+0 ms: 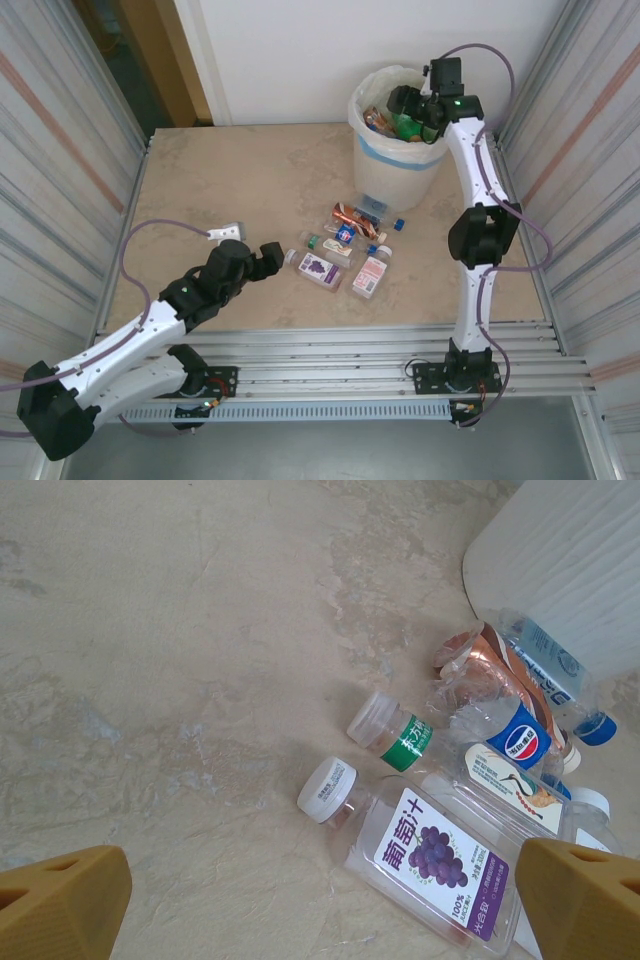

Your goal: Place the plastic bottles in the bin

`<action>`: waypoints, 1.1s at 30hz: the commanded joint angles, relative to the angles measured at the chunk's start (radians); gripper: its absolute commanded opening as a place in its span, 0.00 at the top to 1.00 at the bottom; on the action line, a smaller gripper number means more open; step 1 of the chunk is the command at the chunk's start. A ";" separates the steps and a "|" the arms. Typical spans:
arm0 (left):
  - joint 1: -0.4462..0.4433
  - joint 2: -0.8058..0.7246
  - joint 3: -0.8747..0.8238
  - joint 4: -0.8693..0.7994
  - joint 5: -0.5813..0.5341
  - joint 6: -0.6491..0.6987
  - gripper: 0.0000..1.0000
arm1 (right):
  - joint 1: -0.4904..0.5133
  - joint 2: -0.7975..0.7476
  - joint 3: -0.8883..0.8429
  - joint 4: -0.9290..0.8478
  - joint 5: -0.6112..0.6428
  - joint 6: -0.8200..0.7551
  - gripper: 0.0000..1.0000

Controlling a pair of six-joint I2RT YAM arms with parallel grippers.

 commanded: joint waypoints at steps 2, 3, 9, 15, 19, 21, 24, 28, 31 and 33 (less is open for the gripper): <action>0.006 -0.002 0.006 0.004 -0.004 -0.013 0.01 | 0.007 -0.007 0.063 -0.031 -0.011 -0.018 0.11; 0.005 -0.003 0.006 0.006 -0.004 -0.012 0.01 | 0.008 -0.014 0.065 -0.029 -0.009 -0.020 0.11; 0.006 -0.010 0.004 0.002 -0.005 -0.008 0.01 | 0.007 -0.071 0.065 -0.042 0.010 -0.051 0.08; 0.006 -0.023 0.005 0.000 -0.010 -0.001 0.01 | 0.013 -0.156 0.065 -0.087 0.053 -0.093 0.01; 0.006 -0.029 0.001 -0.005 -0.010 -0.005 0.01 | 0.028 -0.219 0.052 -0.146 0.109 -0.107 0.02; 0.007 -0.033 -0.003 -0.007 -0.009 -0.007 0.01 | 0.038 -0.262 0.011 -0.162 0.137 -0.110 0.02; 0.007 -0.034 -0.006 -0.004 -0.005 -0.013 0.01 | 0.058 -0.349 -0.120 -0.146 0.180 -0.107 0.02; 0.007 -0.010 0.001 -0.020 0.009 -0.045 0.01 | 0.102 -0.485 -0.343 -0.080 0.260 -0.121 0.02; 0.006 0.031 0.012 -0.022 0.029 -0.085 0.01 | 0.125 -0.595 -0.501 -0.036 0.317 -0.115 0.02; 0.000 0.070 0.024 -0.023 0.041 -0.109 0.01 | 0.130 -0.671 -0.623 -0.002 0.334 -0.099 0.02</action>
